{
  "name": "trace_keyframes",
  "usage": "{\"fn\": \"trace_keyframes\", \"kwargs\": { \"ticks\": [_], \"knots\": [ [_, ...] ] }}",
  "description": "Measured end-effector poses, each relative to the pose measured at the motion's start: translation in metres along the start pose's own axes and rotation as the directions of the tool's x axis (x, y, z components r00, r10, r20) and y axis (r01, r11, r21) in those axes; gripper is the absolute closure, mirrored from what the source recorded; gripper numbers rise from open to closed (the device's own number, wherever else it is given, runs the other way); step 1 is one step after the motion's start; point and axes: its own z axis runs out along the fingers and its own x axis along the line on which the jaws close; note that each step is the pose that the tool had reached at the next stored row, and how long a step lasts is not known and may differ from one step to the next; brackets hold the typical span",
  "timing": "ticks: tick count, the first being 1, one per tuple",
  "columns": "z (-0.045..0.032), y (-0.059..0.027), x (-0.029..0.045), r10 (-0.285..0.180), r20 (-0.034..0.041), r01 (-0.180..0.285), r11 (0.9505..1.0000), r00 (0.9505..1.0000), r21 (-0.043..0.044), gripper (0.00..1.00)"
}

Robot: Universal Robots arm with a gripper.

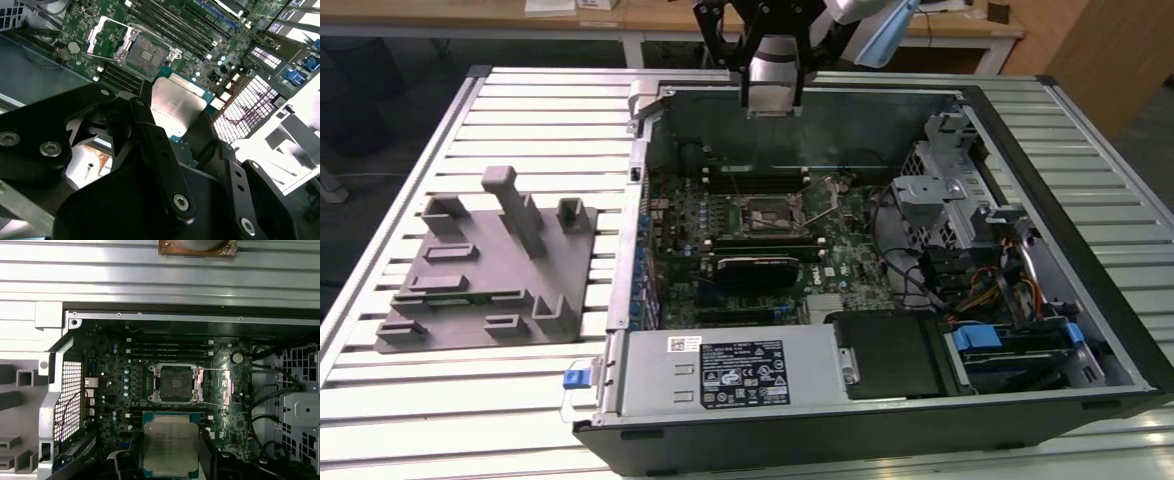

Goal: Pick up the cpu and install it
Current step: 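Place the cpu into insertion slot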

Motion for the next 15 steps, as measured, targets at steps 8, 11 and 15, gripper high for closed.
{"fn": "trace_keyframes", "kwargs": {
  "ticks": [8, 11, 15],
  "knots": [
    [0.0007, 0.0, 0.0, 0.098, 0.0042, -0.098, 0.9952, 0.9952, 0.0019, 0.47],
    [0.001, -0.0001, 0.0, 0.142, 0.0061, -0.142, 0.9899, 0.9898, 0.0022, 0.47],
    [0.0015, -0.0001, 0.0, 0.196, 0.0085, -0.196, 0.9805, 0.9805, 0.0023, 0.47]
  ]
}}
